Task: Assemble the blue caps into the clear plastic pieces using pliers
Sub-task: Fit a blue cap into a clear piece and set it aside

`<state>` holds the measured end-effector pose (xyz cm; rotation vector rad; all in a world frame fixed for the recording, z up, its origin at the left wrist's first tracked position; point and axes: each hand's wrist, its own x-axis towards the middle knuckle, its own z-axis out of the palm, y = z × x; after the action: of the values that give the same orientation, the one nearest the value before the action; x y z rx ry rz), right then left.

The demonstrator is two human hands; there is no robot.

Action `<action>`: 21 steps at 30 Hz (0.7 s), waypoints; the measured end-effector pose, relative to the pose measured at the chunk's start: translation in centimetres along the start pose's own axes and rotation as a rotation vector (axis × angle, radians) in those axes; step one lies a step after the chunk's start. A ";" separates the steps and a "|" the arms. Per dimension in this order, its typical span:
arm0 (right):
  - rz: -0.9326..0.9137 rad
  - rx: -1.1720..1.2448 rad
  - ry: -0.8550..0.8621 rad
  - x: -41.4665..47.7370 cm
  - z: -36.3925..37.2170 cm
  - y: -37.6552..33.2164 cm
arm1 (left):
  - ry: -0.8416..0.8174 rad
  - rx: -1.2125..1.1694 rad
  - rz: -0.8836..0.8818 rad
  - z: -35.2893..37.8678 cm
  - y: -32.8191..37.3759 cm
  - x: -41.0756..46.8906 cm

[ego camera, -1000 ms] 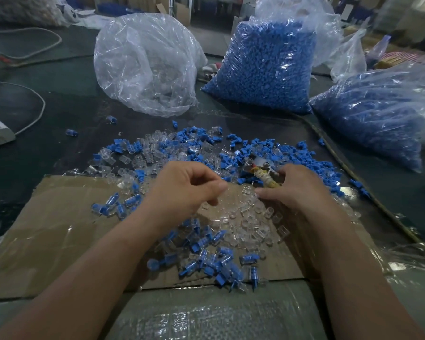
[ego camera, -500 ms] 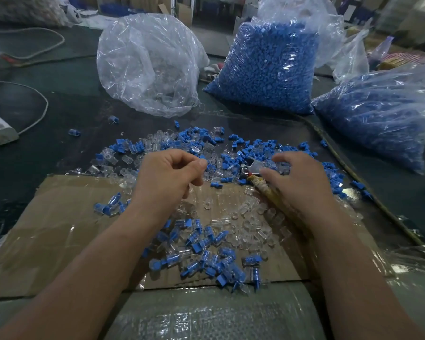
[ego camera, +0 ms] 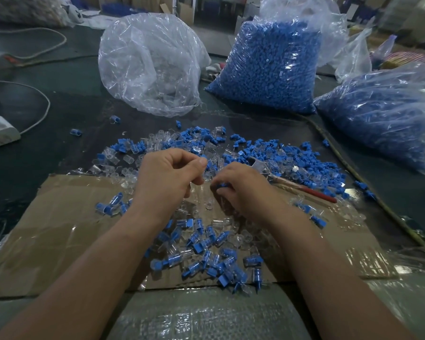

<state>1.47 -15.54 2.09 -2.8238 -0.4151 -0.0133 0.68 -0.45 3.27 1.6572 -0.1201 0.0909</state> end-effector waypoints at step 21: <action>0.049 0.365 0.097 -1.4 -1.5 0.9 | -0.060 -0.002 -0.038 0.1 -0.1 0.0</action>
<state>0.45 -17.15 3.23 -2.4614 -0.2921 -0.0583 0.66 -0.53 3.17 1.6598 -0.1339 0.0125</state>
